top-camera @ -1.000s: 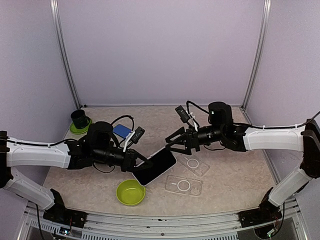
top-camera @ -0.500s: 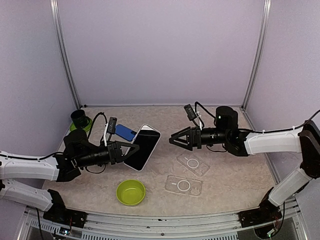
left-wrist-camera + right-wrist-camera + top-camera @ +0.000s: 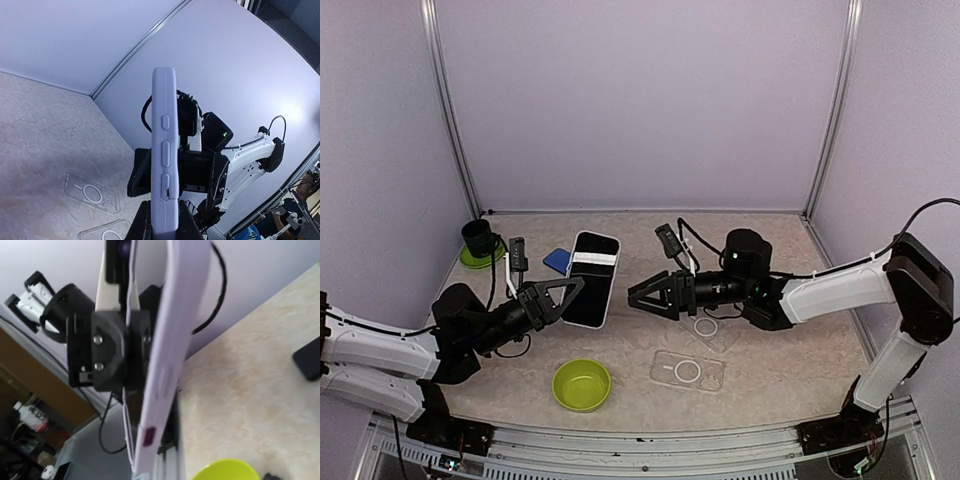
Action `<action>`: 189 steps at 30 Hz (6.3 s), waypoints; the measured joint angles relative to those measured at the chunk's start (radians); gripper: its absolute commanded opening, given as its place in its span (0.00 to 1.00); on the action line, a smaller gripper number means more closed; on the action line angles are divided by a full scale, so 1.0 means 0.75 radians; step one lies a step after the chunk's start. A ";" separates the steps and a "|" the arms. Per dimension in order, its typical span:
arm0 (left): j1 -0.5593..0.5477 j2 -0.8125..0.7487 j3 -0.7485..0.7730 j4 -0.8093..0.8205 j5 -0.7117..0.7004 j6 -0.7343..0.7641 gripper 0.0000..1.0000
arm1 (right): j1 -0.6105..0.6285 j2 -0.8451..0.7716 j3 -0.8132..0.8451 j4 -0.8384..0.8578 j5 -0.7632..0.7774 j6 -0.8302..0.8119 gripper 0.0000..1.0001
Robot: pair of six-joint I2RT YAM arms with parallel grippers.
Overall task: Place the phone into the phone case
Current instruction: Pass from the left arm to the right, then place the phone with the phone case at the corner of the board.
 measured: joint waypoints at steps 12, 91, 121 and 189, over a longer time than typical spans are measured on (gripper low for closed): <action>-0.053 0.032 -0.021 0.175 -0.075 -0.001 0.00 | 0.097 0.105 0.143 0.070 0.023 0.067 0.70; -0.068 -0.235 -0.009 -0.395 -0.138 0.135 0.97 | -0.956 0.159 0.655 -2.022 0.972 -0.868 0.00; -0.010 -0.172 -0.002 -0.395 -0.095 0.109 0.96 | -0.954 0.469 0.976 -2.030 1.111 -0.864 0.13; 0.006 -0.251 0.007 -0.523 -0.081 0.025 0.99 | -1.008 0.270 0.715 -1.881 1.262 -0.853 1.00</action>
